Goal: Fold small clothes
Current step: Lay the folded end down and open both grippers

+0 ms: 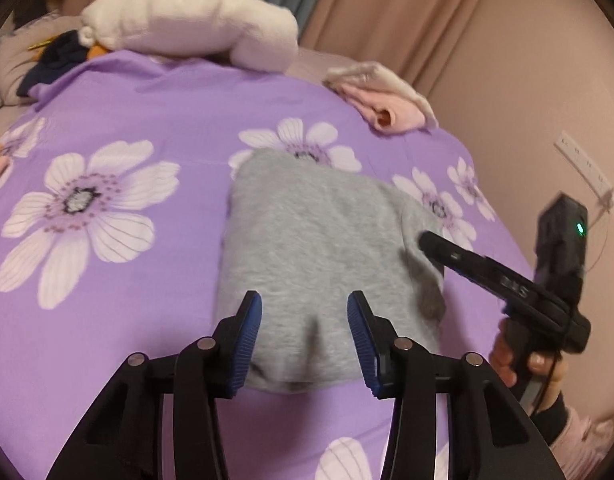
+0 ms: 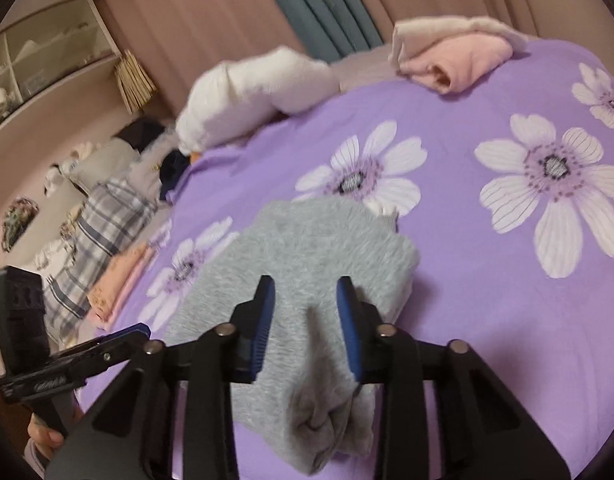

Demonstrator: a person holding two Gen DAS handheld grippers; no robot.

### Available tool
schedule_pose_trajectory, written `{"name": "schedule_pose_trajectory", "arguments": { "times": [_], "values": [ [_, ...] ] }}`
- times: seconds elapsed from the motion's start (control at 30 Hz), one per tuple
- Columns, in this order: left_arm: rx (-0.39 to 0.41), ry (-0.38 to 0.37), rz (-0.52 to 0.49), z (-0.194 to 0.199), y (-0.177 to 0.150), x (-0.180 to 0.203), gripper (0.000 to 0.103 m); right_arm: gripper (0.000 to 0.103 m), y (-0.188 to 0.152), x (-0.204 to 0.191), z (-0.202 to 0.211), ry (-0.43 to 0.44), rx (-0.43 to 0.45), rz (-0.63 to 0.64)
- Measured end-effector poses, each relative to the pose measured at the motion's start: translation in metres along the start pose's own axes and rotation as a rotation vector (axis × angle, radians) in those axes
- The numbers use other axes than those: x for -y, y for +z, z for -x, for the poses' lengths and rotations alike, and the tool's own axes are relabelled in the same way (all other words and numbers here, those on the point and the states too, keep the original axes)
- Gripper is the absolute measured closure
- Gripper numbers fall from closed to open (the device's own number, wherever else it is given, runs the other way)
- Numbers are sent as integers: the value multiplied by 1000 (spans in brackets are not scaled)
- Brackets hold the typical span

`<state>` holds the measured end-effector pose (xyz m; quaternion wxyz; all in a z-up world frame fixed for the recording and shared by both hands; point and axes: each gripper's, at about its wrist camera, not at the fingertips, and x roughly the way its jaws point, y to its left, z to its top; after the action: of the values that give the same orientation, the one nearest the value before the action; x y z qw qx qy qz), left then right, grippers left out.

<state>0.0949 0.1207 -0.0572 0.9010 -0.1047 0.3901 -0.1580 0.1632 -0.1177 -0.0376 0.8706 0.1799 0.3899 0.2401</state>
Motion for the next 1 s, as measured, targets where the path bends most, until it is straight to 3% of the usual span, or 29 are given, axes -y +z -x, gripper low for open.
{"name": "schedule_pose_trajectory", "arguments": {
  "times": [0.2, 0.23, 0.4, 0.47, 0.57, 0.7, 0.9, 1.0],
  "values": [
    [-62, 39, -11, -23, -15, -7, 58, 82, -6, 28, -26, -38, -85, -88],
    [-70, 34, -6, -25, -17, -10, 58, 87, -8, 32, -30, -46, -94, -103],
    [-84, 42, 0, -28, -23, -12, 58, 88, -12, 39, -28, -19, -101, -154],
    [-84, 51, -8, -27, -23, -9, 58, 80, -12, 26, -15, -18, -72, -105],
    [-86, 49, 0, -27, -22, -10, 58, 80, -16, -1, 6, 22, -30, 14],
    [-85, 47, 12, -27, -21, -11, 58, 80, -34, -28, 17, 48, -64, 150],
    [-83, 57, 11, -27, -22, -9, 58, 85, -64, -25, 4, -45, -145, 249],
    [-82, 71, 11, -27, -22, -8, 58, 86, -69, -19, 1, -56, -140, 246]
  ]
}}
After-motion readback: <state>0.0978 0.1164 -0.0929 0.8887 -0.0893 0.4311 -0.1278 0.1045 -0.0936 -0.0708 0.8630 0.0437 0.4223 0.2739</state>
